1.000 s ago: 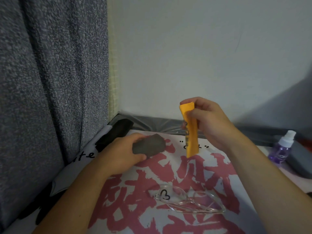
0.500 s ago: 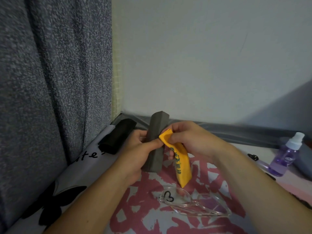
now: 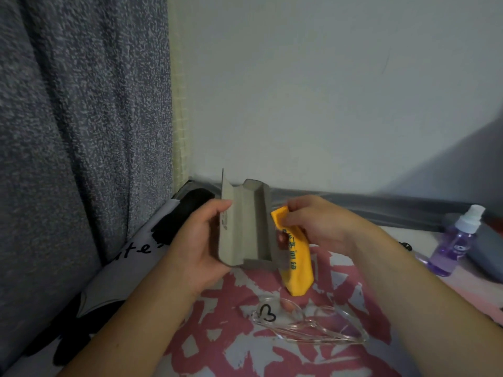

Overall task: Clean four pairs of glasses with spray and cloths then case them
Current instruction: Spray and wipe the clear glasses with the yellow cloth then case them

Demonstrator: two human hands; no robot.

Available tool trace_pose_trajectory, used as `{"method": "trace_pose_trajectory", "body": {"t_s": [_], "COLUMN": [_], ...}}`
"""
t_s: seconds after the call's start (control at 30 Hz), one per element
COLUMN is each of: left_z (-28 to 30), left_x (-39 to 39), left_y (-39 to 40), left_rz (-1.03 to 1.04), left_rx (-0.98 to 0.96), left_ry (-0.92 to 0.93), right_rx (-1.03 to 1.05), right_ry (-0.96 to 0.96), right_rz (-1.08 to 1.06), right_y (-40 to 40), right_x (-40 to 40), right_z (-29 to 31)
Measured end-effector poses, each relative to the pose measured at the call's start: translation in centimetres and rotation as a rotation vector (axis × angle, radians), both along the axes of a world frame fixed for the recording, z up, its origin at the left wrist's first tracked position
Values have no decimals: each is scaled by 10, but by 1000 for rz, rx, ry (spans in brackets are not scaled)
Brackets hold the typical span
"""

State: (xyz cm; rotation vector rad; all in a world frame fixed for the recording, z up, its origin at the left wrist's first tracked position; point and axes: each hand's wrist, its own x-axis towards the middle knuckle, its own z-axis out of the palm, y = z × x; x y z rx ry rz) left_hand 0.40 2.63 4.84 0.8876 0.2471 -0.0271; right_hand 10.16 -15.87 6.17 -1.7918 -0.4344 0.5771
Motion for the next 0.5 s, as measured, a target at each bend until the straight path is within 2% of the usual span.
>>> {"method": "trace_pose_trajectory", "body": {"t_s": [0.1,0.13,0.23,0.3,0.33,0.4,0.5], "left_z": [0,1,-2,-2,-2,1,3], "left_x": [-2,-3,-2,-3,-3,-5,-4], "left_y": [-4,-6,-8,-10,-11,-12,-8], "left_rz": [-49,-55,-68,-112,-130,-141,-102], "left_rx": [-24,-25,-29,-16,-22,-36,-78], "left_ry": [-19,-13,10,14,6,5,19], "right_rx": [-17,37,466,722,756,601,117], "right_ry": [-53,-83,-236,-395,-458,-543,-618], "right_rz": [-105,-154,-312,-300,-248,-118,132], "right_y": [-10,-13,-16,-10,-5,6,15], "right_x": [5,6,4,-2,-6,-13,-17], "right_z": [14,23,49,58,56,40,13]}}
